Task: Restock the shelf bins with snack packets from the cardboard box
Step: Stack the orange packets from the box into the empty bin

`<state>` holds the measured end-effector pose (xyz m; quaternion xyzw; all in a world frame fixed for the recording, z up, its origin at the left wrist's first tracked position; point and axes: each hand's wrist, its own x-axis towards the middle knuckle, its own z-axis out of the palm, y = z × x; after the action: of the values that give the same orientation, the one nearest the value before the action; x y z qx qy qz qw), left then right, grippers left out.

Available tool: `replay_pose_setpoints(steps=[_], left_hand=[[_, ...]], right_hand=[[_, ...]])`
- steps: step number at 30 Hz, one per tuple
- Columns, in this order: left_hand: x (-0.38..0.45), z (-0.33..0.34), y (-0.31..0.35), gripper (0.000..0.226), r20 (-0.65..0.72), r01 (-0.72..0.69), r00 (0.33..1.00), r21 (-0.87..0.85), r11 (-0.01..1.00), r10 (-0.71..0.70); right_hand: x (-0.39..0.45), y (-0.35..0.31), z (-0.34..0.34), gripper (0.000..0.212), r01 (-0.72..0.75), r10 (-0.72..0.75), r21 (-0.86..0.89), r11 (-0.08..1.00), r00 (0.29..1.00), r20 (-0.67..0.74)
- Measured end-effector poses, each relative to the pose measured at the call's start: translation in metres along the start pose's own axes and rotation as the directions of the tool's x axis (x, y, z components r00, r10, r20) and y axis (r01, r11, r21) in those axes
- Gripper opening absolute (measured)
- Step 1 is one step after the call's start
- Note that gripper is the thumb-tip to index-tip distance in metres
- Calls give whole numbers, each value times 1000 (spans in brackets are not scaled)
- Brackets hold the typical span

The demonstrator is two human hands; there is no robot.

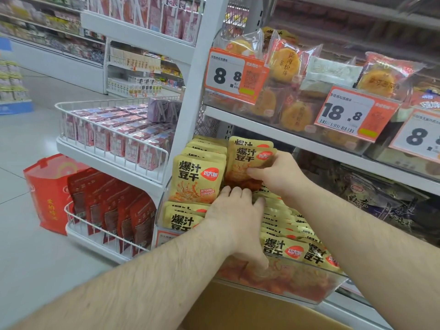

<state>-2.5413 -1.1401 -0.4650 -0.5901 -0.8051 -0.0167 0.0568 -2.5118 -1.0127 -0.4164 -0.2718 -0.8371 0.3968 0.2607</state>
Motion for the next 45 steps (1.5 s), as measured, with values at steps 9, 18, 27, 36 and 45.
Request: replay_pose_setpoints(steps=[9,18,27,36,45], left_hand=[[1,0,-1,111,-9,-6,1000,13,1000,6],[1,2,-1,113,-20,-3,1000,25,1000,4],[1,3,-1,113,-27,-9,1000,30,1000,10],[1,3,-1,118,-23,-11,1000,33,999,12],[1,3,-1,111,-12,-9,1000,12,1000,9]], right_hand=[[-8,7,-2,23,41,-42,27,999,998,53],[3,5,5,25,71,-71,-93,993,997,4],[3,15,0,13,-105,106,362,926,994,16],[-2,22,-7,18,-140,133,193,971,990,47],[-1,16,-1,19,-28,17,-371,928,999,-31]])
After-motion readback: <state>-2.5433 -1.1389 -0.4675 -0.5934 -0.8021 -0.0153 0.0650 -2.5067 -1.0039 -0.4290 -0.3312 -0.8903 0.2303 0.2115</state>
